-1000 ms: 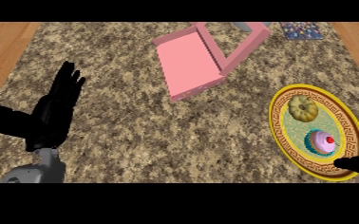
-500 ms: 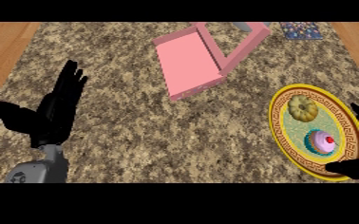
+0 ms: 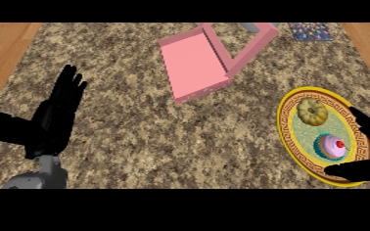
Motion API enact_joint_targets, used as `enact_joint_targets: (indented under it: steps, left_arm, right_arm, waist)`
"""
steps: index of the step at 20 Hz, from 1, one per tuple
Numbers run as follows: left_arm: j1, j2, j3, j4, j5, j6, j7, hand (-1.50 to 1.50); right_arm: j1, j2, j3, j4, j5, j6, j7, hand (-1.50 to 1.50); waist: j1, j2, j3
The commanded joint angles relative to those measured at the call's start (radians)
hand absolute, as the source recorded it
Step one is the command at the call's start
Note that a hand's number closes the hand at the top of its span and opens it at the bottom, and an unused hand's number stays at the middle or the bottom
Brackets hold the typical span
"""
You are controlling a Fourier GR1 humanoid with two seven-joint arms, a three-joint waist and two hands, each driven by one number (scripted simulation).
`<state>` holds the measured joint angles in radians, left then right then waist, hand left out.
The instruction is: Pick the cupcake from the plate and place it in the cardboard box
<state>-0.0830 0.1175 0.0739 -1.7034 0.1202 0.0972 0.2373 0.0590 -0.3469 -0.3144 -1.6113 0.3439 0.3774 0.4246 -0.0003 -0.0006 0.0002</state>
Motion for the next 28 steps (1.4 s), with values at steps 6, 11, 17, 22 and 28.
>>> enact_joint_targets:
  steps: [6,11,17,22,28]
  left_arm:
    - [-0.051,0.009,0.031,0.047,-0.007,-0.016,-0.006,0.0]
    - [-0.002,-0.025,0.007,0.026,-0.007,-0.017,-0.004,0.0]
    - [-0.007,-0.025,0.008,0.026,-0.013,-0.021,-0.012,0.0]
    - [-0.073,0.013,0.045,0.056,-0.012,-0.023,0.015,0.0]
    - [-0.061,-0.016,-0.016,0.053,-0.016,-0.058,-0.011,0.0]
  right_arm:
    - [-0.033,0.038,0.024,0.089,0.087,-0.052,-0.075,-1.5]
    - [0.012,0.034,0.006,0.086,0.095,-0.041,-0.127,-1.5]
    - [0.013,0.025,0.076,0.052,0.193,-0.078,-0.182,1.5]
    - [-0.052,-0.023,0.025,0.097,0.209,-0.096,-0.205,1.5]
    - [-0.164,0.157,0.418,-0.065,0.483,-0.15,-0.061,1.5]
  waist:
    - [-0.001,0.0,0.0]
    - [-0.001,0.0,0.0]
    - [-0.002,0.0,0.0]
    - [-0.001,0.001,0.0]
    - [0.108,0.015,-0.01]
